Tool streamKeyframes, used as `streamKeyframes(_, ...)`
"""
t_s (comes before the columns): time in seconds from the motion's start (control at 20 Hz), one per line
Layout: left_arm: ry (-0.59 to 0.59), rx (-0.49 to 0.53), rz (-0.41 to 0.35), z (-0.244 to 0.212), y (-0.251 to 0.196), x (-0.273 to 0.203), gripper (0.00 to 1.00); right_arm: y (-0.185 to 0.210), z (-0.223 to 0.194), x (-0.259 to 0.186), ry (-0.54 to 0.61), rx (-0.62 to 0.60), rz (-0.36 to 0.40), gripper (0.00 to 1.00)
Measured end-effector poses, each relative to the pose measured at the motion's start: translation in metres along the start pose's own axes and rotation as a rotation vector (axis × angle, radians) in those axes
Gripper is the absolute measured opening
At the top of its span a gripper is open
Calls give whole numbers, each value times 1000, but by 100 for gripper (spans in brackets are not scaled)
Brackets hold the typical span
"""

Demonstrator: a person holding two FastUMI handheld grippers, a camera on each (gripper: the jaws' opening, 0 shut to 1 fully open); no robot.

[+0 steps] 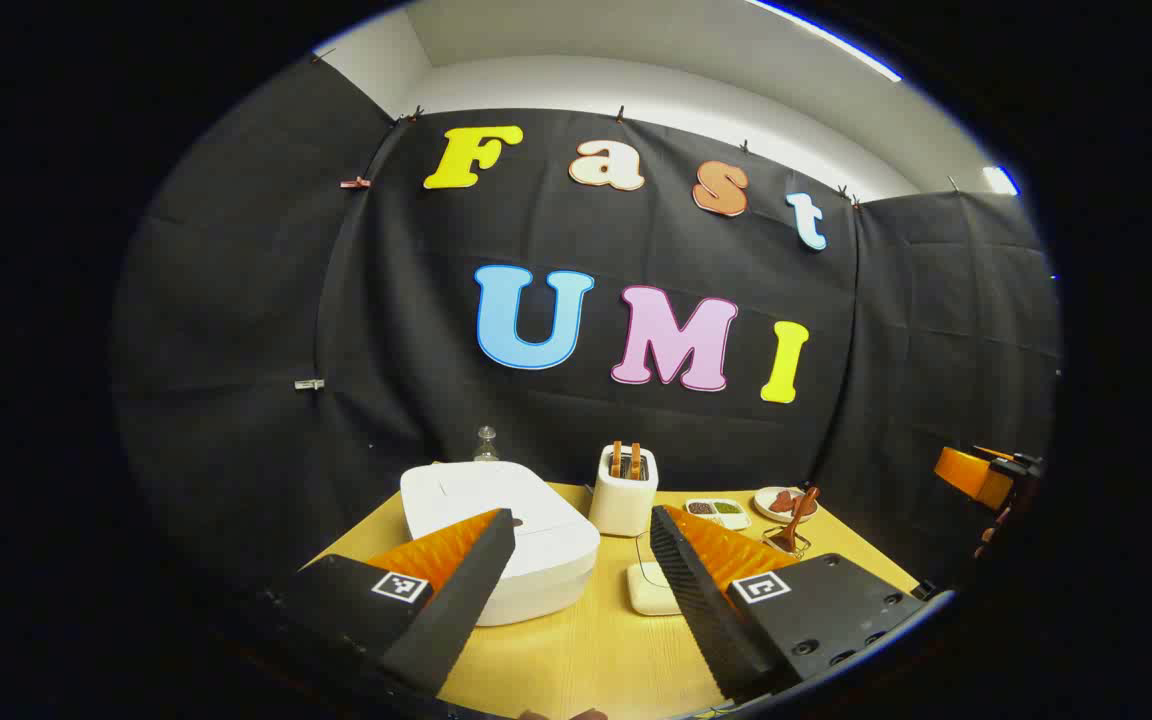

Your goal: Close the left gripper, press the button to open the rice cooker; take a wooden spoon from the chopstick holder with the right hand, scoop a spoonful of rice and pour it into the rice cooker, then put the wooden spoon back into the chopstick holder.

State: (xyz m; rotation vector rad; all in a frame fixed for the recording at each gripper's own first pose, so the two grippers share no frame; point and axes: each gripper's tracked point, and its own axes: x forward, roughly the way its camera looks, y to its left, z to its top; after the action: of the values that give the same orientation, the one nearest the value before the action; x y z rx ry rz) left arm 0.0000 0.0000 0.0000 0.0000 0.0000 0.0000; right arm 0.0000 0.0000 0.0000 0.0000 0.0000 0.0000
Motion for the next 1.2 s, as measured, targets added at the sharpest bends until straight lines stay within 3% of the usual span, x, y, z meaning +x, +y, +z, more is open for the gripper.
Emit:
streamKeyframes(0.8, 52, 0, 2, -11, 3, 12, 95, -4, -4, 2, 30, 0, 17, 98)
streamKeyframes(1.2, 72, 13, 32, -7, 25, 38, 95, -2, -6, 8, 27, -6, 23, 98)
